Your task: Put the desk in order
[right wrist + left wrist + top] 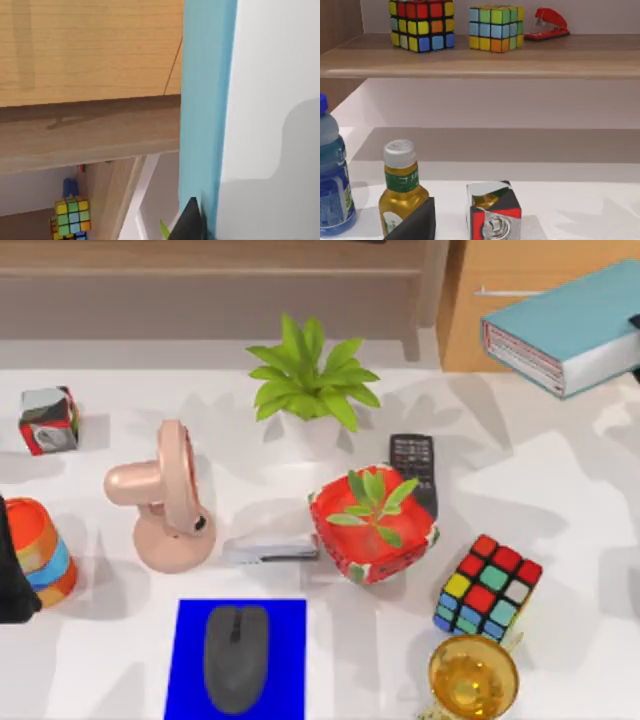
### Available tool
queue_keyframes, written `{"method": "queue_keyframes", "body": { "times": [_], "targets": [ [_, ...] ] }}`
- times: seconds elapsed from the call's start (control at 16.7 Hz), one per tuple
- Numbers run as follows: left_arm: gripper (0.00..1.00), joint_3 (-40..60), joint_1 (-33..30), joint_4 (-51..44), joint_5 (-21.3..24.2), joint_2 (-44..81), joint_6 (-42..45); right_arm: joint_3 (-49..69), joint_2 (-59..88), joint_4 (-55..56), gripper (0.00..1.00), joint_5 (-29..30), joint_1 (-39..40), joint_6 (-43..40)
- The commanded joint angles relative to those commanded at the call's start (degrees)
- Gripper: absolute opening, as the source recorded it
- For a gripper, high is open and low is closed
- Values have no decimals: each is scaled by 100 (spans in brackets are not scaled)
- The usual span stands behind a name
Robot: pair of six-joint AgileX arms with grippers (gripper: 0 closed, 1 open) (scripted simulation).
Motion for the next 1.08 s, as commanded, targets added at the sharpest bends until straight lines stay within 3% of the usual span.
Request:
{"method": "queue_keyframes", "body": {
  "times": [0.24,0.48,1.08],
  "targets": [
    [100,0,0,0,0,0,0,224,754,609,0,-358,-1579,481],
    [100,0,0,0,0,0,0,730,1635,1319,0,-536,-2590,622],
    [100,0,0,0,0,0,0,1267,2539,1885,0,-588,-2873,607]
  ]
}}
